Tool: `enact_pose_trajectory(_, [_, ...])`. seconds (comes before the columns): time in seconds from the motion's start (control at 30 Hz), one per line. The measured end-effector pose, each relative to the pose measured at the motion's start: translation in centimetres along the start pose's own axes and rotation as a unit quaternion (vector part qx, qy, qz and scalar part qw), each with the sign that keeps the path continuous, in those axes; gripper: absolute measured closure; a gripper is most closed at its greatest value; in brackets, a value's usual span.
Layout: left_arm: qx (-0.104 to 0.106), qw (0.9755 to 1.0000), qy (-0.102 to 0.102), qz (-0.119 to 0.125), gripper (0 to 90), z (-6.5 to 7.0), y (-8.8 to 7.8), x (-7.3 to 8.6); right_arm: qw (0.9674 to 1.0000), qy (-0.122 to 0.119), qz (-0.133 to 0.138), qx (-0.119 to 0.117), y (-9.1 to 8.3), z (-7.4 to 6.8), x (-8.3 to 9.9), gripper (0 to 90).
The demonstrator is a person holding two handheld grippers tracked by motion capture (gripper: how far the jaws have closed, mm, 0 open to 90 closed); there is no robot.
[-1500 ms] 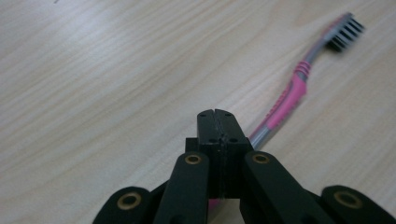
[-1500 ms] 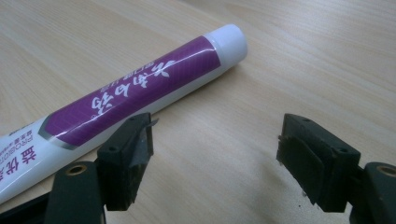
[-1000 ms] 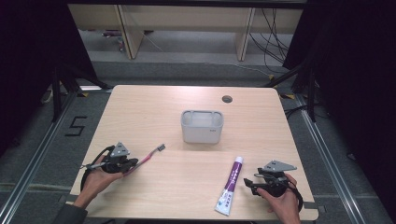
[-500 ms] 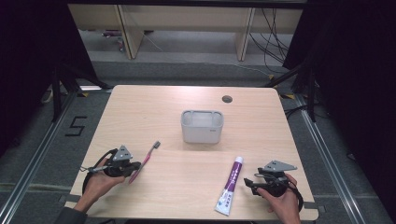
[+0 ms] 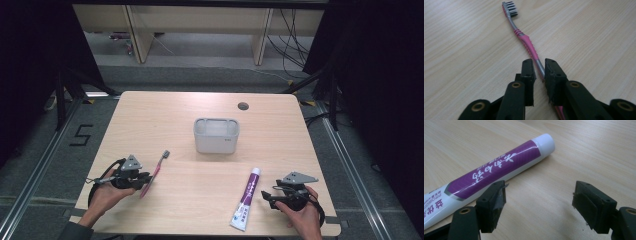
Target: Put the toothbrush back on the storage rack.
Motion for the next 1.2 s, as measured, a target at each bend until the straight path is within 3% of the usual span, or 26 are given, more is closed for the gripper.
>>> enact_pose_trajectory(0.13, [0.007,0.9999,-0.008,-0.006,71.7,0.1,-0.3,-0.6,1.0,0.0,0.0,0.002,0.0,0.0,0.0,27.1])
enact_pose_trajectory(0.2, [0.01,0.9996,-0.011,-0.024,64.7,0.1,-0.4,-0.9,1.0,-0.002,0.0,0.001,0.0,0.0,0.0,27.1])
enact_pose_trajectory(0.37, [0.007,0.9981,-0.016,-0.06,60.3,0.2,-0.2,-1.8,1.0,-0.002,-0.002,0.0,0.0,0.0,0.0,27.1])
enact_pose_trajectory(0.43, [0.002,0.9976,-0.023,-0.065,59.3,0.4,0.3,-2.1,0.9999,0.01,-0.002,-0.001,0.0,-0.2,0.0,27.1])
enact_pose_trajectory(0.5, [0.01,0.9951,-0.015,-0.097,58.2,0.4,0.3,-2.4,1.0,-0.002,-0.001,0.002,0.0,0.0,0.0,27.1])
enact_pose_trajectory(0.63, [0.005,0.995,-0.019,-0.098,60.1,0.2,0.9,-2.7,0.9999,0.012,-0.005,-0.006,0.0,-0.3,0.1,27.1])
enact_pose_trajectory(0.7, [0.006,0.9942,-0.016,-0.106,61.6,0.0,1.1,-2.8,1.0,-0.003,0.0,0.0,-0.1,0.0,0.0,27.1])
enact_pose_trajectory(0.87, [0.0,0.9928,-0.007,-0.119,64.0,0.0,1.5,-3.3,1.0,-0.004,-0.001,0.001,-0.1,0.0,0.0,27.1])
enact_pose_trajectory(1.2, [-0.004,0.9891,-0.01,-0.147,69.3,-0.5,2.5,-3.4,1.0,-0.003,-0.002,0.0,-0.1,0.0,0.0,27.1])
Point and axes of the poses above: each handheld gripper's, and its own axes: y roughly forward along the jaws, x roughly out of its underside, z roughly to its right, the point moved 5 cm from there along y, roughly forward along the jaws, and after that the axes turned 5 degrees about -y, right-handed, at the moved point
